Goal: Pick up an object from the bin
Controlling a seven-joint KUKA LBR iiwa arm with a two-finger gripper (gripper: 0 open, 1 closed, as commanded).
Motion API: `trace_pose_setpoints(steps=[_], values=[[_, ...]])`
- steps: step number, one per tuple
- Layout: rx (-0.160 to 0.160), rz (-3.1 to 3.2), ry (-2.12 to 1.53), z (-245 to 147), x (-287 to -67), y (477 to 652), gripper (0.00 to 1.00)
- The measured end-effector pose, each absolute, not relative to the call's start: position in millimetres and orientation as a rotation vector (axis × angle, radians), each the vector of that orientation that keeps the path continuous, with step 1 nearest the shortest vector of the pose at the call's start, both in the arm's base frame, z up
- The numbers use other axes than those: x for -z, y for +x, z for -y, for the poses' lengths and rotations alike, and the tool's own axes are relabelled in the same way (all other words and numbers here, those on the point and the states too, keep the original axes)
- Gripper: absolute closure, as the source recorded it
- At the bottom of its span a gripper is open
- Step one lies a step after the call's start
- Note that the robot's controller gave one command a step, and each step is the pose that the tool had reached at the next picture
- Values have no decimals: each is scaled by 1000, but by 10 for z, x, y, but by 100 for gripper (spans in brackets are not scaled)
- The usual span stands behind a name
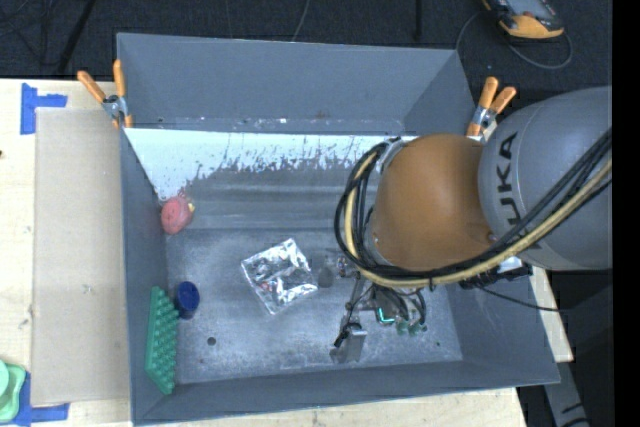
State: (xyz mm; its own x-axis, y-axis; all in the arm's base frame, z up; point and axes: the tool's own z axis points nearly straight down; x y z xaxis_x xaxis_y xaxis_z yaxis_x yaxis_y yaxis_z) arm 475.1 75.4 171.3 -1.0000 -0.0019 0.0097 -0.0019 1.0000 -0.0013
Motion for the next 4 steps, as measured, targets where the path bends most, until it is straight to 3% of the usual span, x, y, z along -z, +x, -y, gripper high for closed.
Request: trace_pose_setpoints(steps=[1,2,3,4], values=[[1,3141,28,-961,-953,5485,0],[1,3141,-84,-1165,-685,5860,0],[1,3141,-89,-1157,-698,5858,100],[4,3147,-116,-1282,-1976,5667,100]])
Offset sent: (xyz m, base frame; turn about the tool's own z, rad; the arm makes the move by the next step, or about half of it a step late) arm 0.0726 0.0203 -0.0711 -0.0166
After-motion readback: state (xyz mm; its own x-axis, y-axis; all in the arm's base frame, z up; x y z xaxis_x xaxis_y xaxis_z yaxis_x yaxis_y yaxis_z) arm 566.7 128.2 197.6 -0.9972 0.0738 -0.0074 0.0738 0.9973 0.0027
